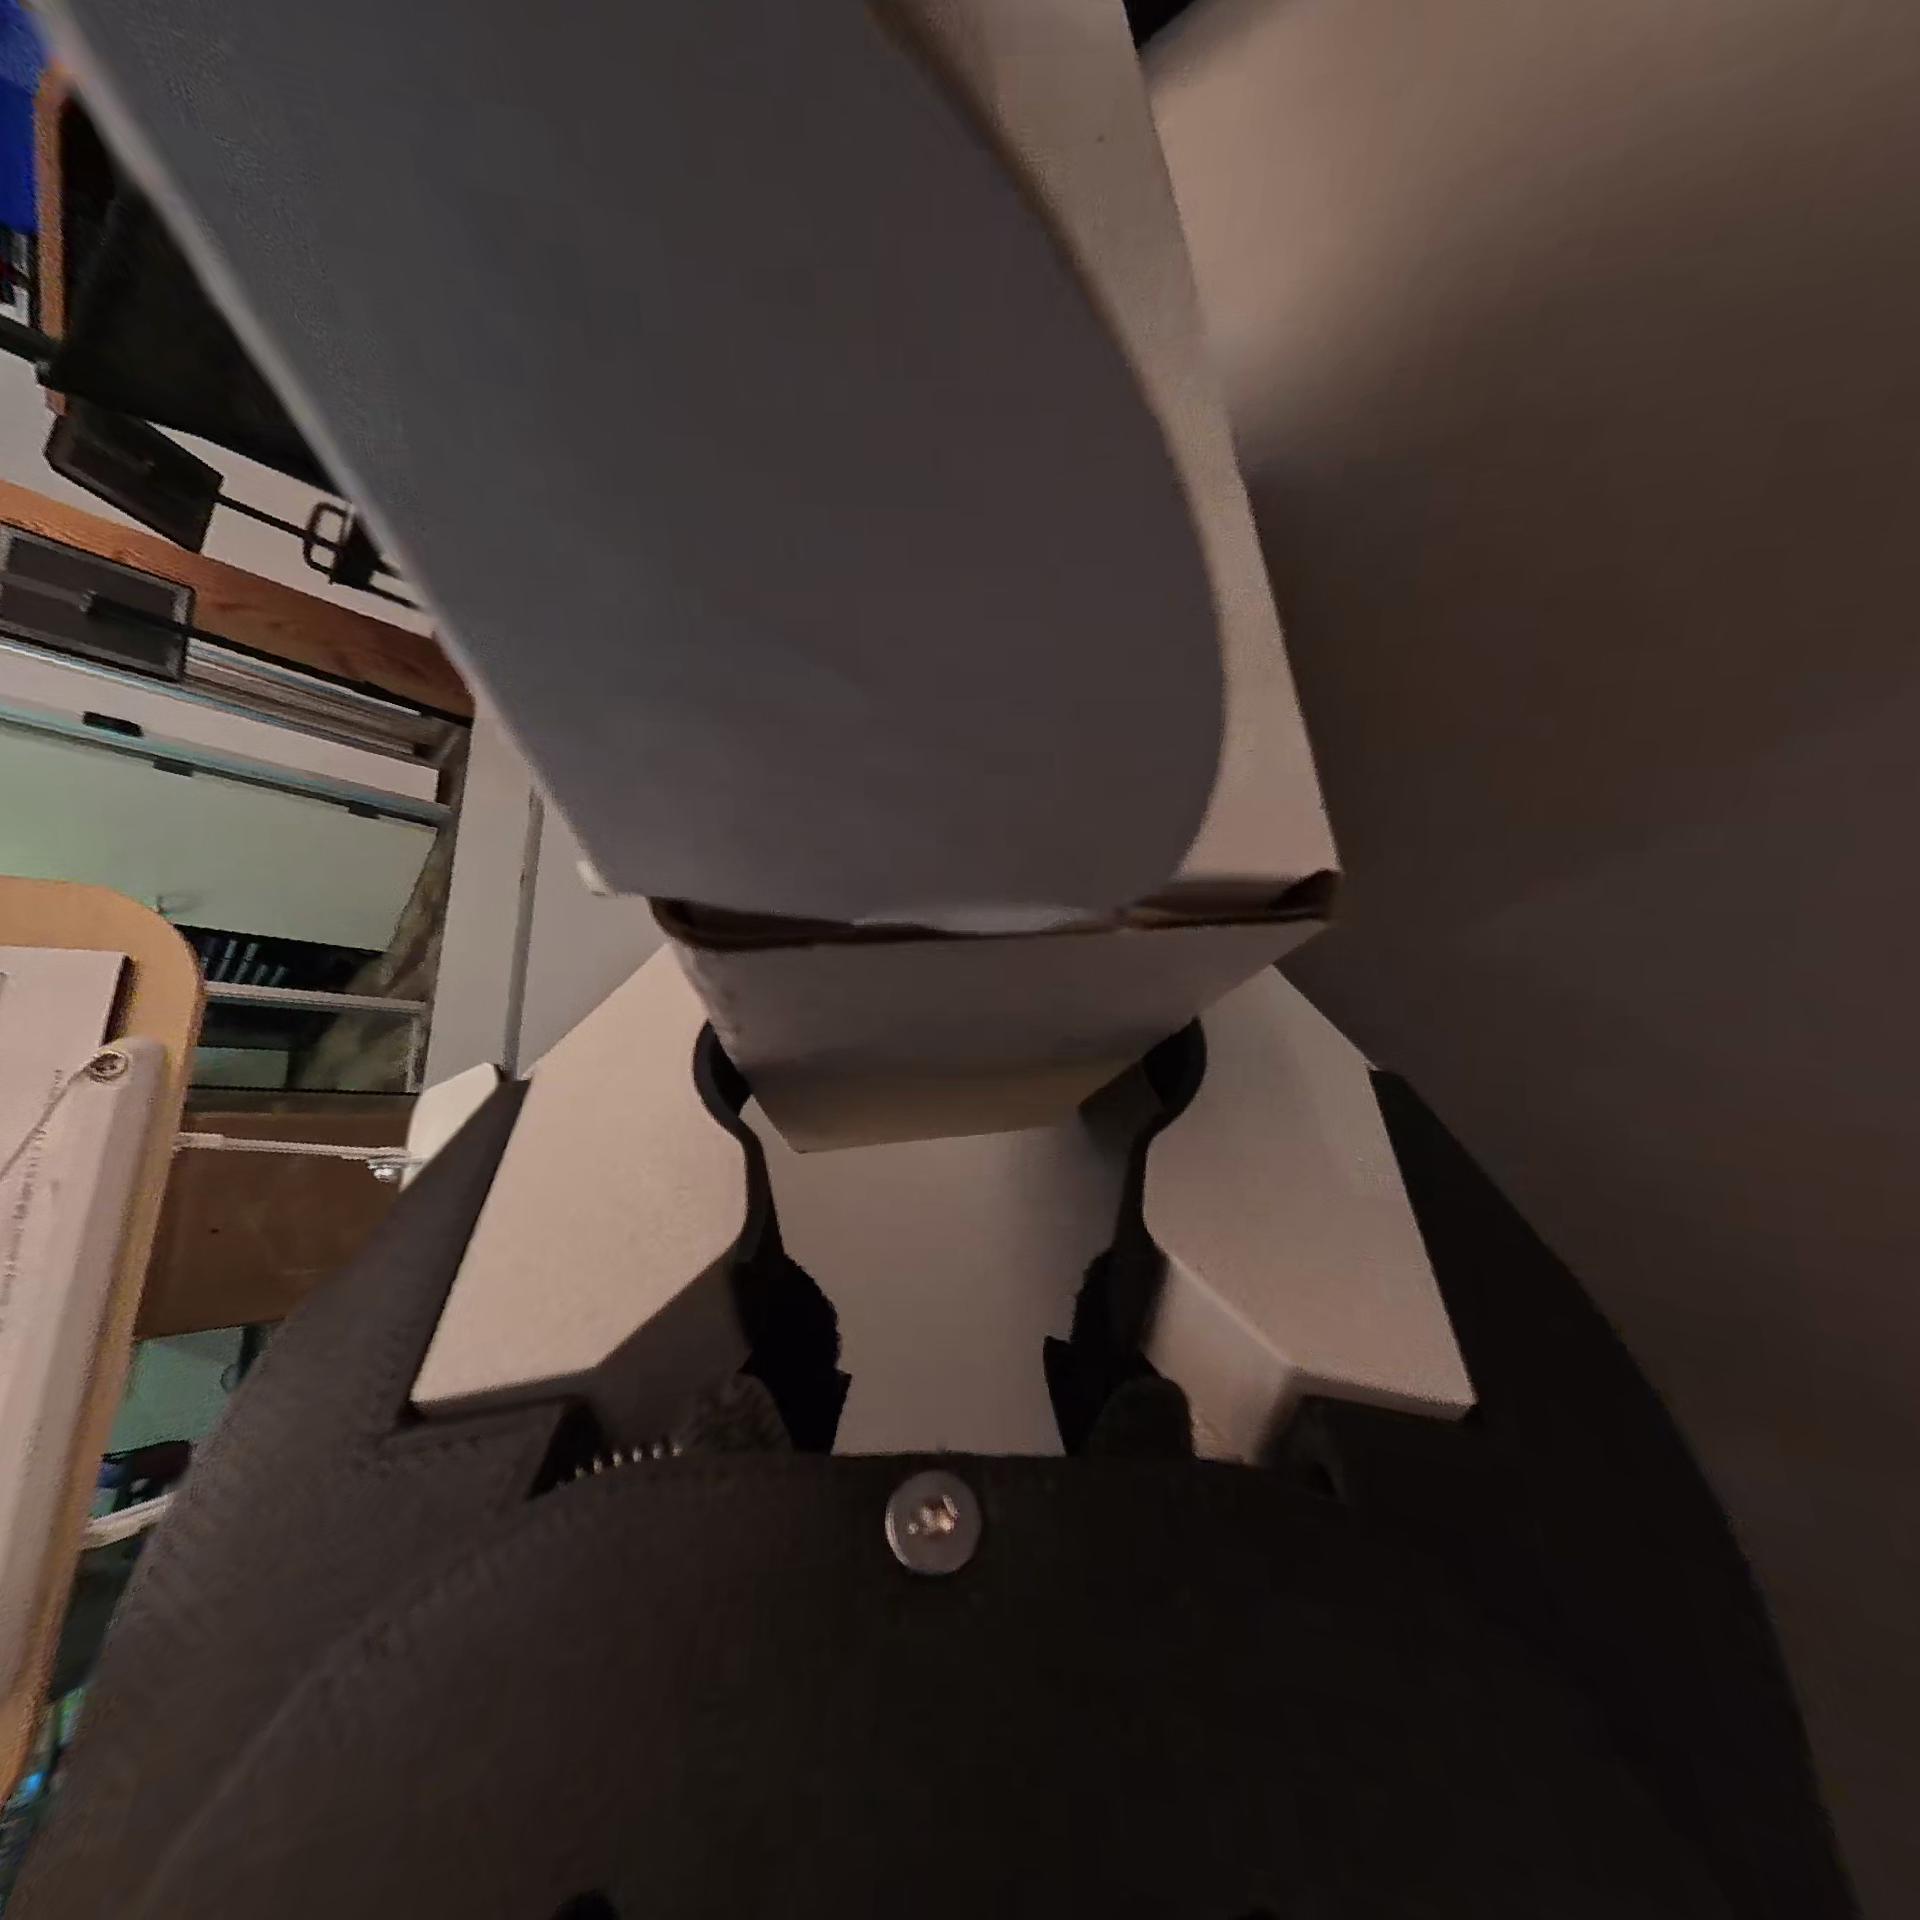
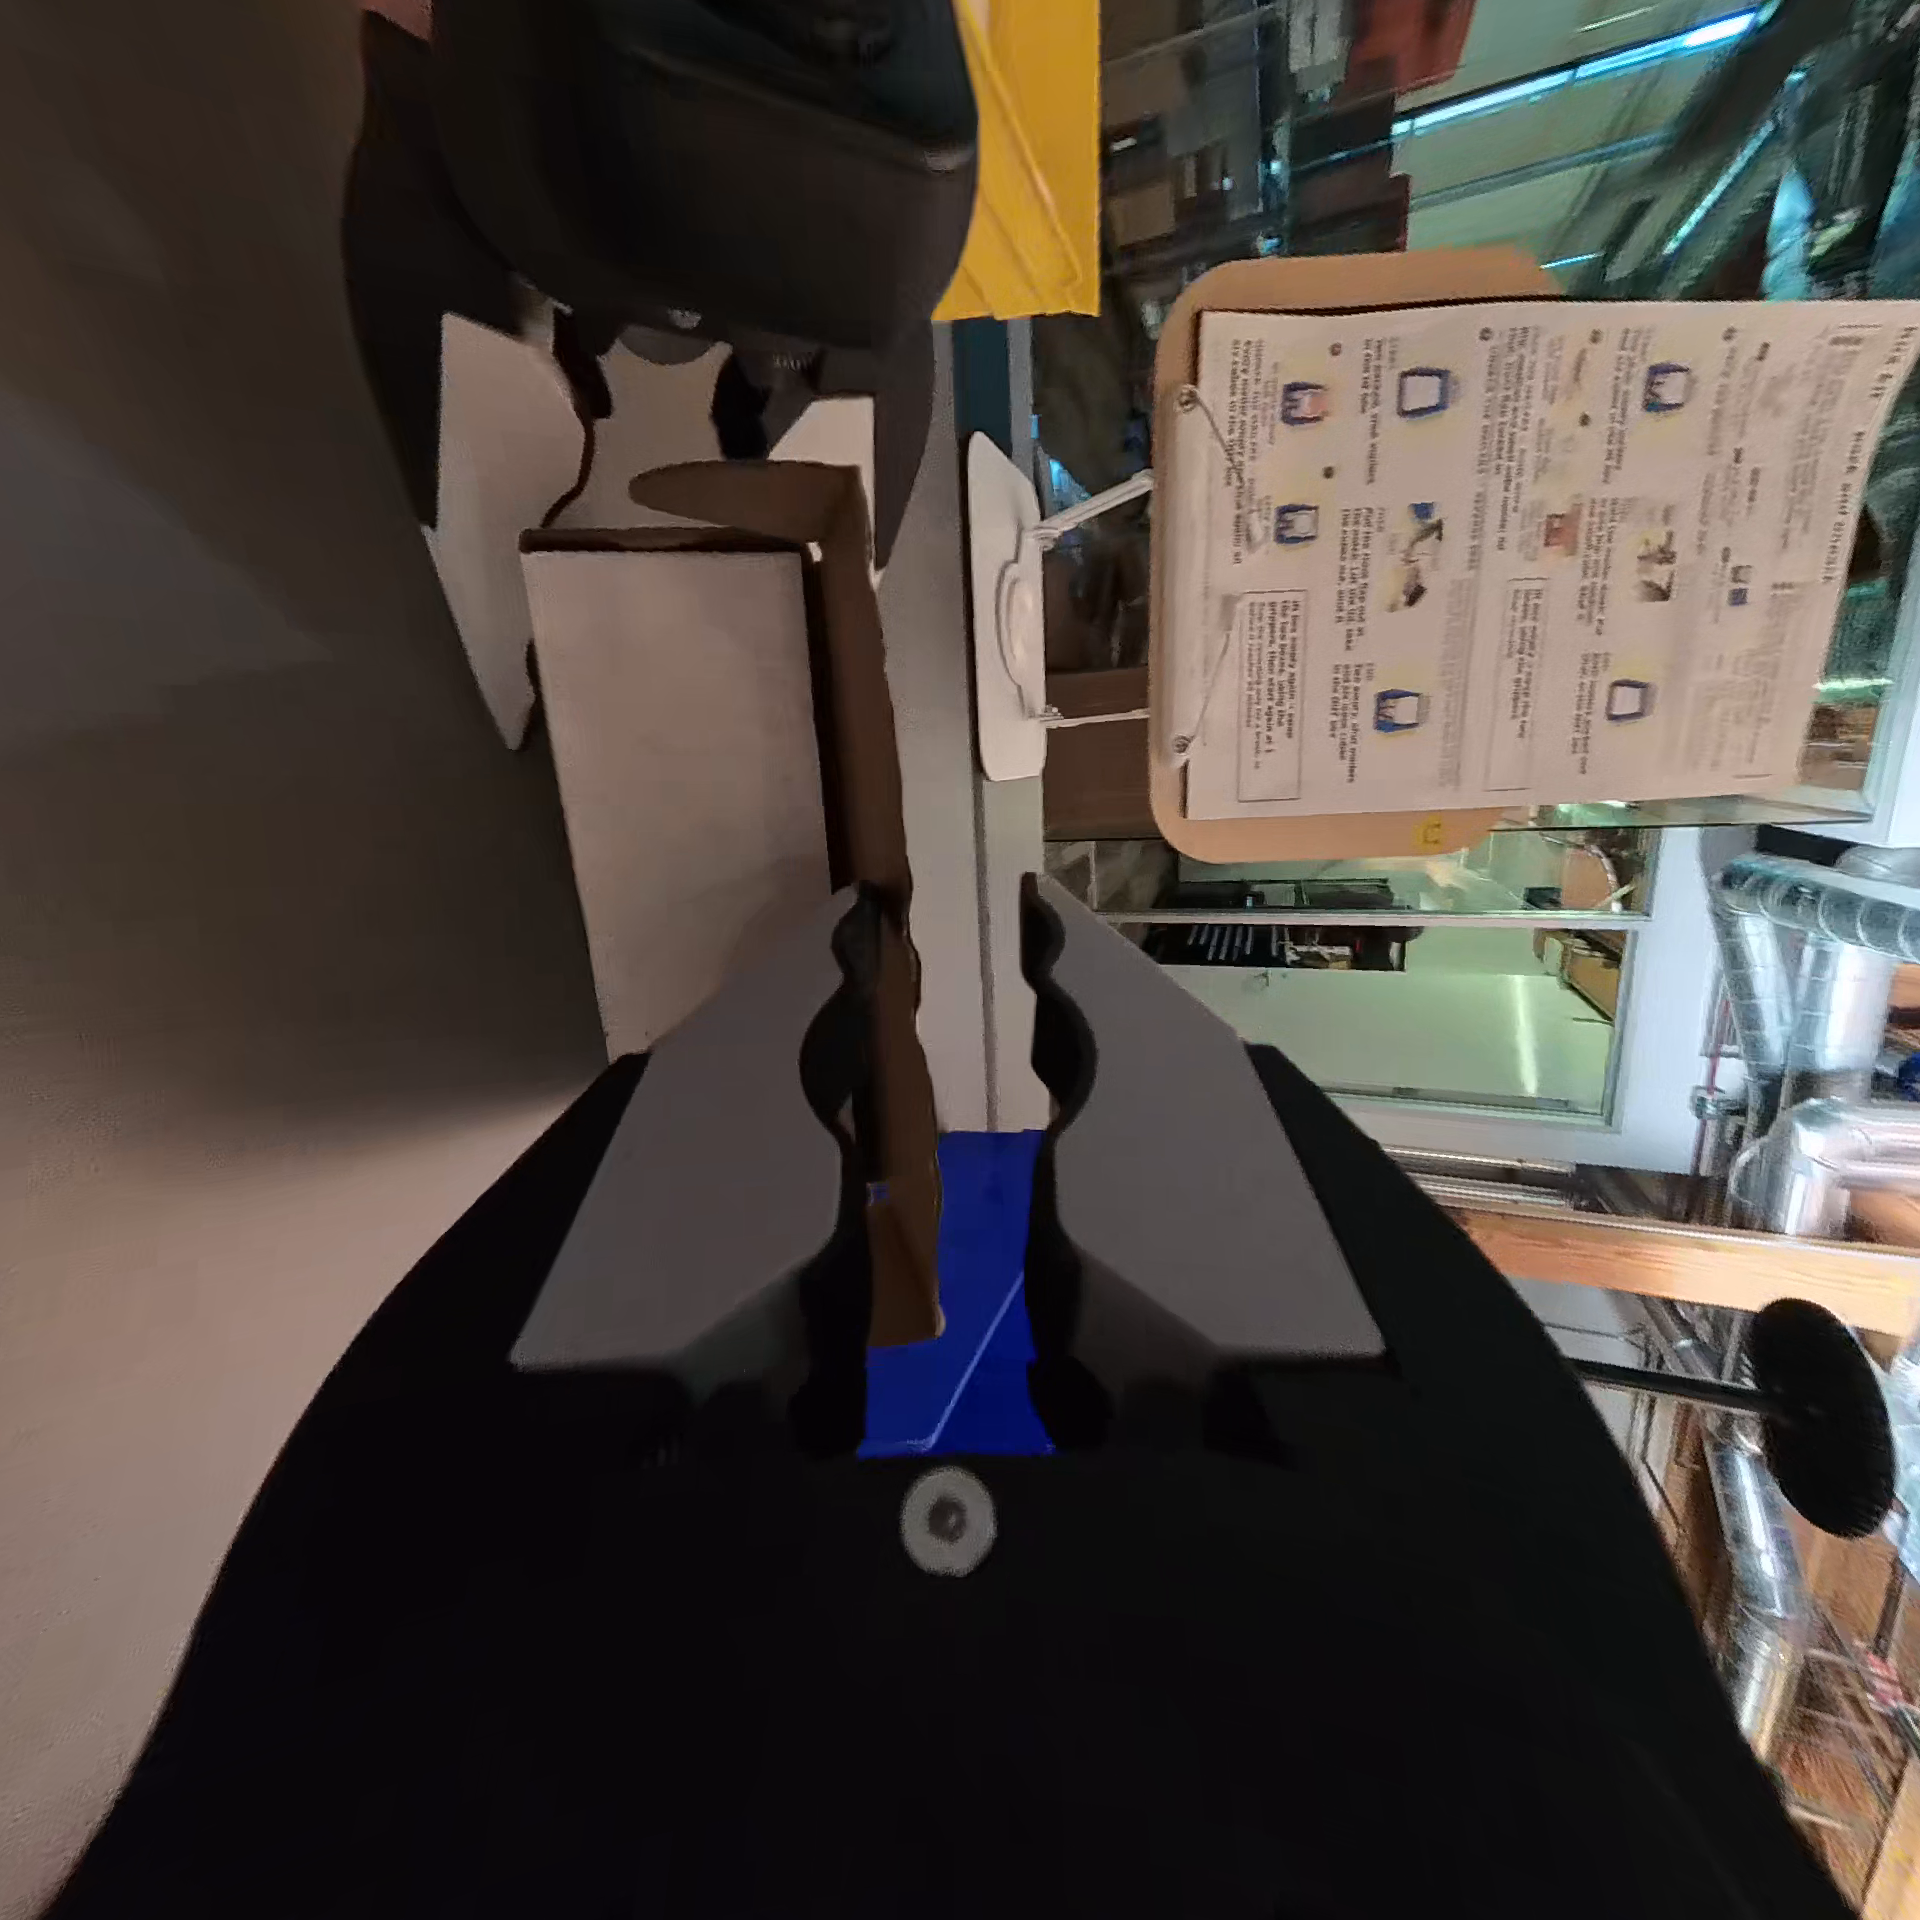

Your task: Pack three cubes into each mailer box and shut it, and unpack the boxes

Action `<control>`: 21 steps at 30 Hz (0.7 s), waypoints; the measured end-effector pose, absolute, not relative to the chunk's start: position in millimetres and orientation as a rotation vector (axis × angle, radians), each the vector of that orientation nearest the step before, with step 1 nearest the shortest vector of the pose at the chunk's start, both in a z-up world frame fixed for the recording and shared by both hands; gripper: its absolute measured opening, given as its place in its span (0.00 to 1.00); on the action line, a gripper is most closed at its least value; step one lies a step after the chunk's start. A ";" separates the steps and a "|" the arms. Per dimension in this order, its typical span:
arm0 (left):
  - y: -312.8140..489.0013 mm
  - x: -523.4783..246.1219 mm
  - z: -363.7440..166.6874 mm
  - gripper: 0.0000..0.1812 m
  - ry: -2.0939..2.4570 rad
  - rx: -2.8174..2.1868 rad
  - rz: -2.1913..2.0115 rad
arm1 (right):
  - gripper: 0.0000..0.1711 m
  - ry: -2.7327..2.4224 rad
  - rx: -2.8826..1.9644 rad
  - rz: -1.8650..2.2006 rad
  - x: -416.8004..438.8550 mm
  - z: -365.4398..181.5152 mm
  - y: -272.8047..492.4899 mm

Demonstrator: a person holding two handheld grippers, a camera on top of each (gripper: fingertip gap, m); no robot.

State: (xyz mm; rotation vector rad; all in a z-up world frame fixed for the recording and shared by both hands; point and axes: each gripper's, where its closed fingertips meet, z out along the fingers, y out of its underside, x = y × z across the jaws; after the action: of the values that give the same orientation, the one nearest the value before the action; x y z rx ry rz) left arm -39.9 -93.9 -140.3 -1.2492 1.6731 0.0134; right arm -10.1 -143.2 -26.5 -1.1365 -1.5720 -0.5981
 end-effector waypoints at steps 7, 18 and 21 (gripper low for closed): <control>-98.0 -42.7 -139.2 0.42 1.651 -1.272 0.033 | 0.01 -1.657 -1.409 -0.426 -2.7 -50.8 -142.8; -158.1 -30.1 -50.4 0.58 1.346 -1.269 -0.734 | 0.02 -1.602 -1.631 -0.231 -13.0 -49.6 -134.2; -182.4 -39.8 3.8 0.51 1.193 -1.038 -0.801 | 0.02 -1.593 -1.669 -0.215 -13.3 -52.3 -136.4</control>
State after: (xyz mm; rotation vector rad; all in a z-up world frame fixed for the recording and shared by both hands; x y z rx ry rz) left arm -39.8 -182.4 3.8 -1.0378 1.1927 -0.8008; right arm -13.3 -136.4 -52.3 -1.6689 -1.5932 -0.2149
